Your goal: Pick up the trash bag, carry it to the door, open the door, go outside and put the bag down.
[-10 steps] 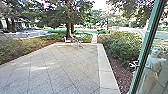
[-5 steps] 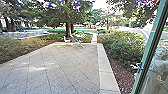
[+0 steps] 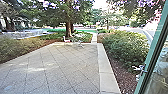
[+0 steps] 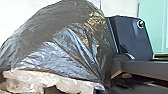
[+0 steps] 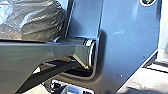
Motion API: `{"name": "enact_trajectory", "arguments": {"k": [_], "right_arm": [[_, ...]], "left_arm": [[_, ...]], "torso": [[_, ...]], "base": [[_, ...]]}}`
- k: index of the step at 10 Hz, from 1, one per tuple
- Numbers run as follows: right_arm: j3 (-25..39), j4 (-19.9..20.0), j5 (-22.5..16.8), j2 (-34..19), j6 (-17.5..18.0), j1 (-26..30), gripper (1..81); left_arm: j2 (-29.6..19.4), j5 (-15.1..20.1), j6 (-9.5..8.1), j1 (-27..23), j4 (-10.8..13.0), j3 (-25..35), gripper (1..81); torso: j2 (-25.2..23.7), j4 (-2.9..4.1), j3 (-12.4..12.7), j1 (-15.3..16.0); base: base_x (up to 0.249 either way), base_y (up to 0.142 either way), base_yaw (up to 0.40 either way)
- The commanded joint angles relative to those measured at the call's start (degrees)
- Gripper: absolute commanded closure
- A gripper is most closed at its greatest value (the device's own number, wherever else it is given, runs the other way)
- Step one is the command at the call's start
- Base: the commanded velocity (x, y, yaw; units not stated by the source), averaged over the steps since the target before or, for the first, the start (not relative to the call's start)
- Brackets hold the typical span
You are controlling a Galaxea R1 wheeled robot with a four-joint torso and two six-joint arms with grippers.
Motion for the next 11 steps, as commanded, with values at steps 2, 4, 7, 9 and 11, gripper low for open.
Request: {"name": "enact_trajectory", "arguments": {"k": [2, 4, 7, 9, 11], "right_arm": [[0.9, -0.3, -3.5, 1.0, -0.3, 2.7, 1.0], [0.9, -0.3, -3.5, 1.0, -0.3, 2.7, 1.0], [0.9, -0.4, -3.5, 1.0, -0.3, 2.6, 1.0], [0.9, -0.4, -3.5, 1.0, -0.3, 2.6, 1.0], [0.9, -0.3, -3.5, 1.0, -0.3, 2.6, 1.0]], "left_arm": [[0.1, 2.9, 0.37, -2.7, 0.6, 0.2, 81.1], [0.1, 2.9, 0.37, -2.7, 0.6, 0.2, 81.1], [0.1, 2.9, 0.37, -2.7, 0.6, 0.2, 81.1], [0.3, 3.0, 0.37, -2.7, 0.6, 0.2, 81.1], [0.3, 2.9, 0.37, -2.7, 0.6, 0.2, 81.1]], "torso": [[0.0, 0.0, 0.0, 0.0], [0.0, 0.0, 0.0, 0.0], [0.0, 0.0, 0.0, 0.0], [0.0, 0.0, 0.0, 0.0], [0.0, 0.0, 0.0, 0.0]], "base": [[0.116, 0.0, 0.0], [0.115, 0.0, 0.0], [0.116, 0.0, 0.0], [0.115, 0.0, 0.0], [0.115, 0.0, 0.0]]}}
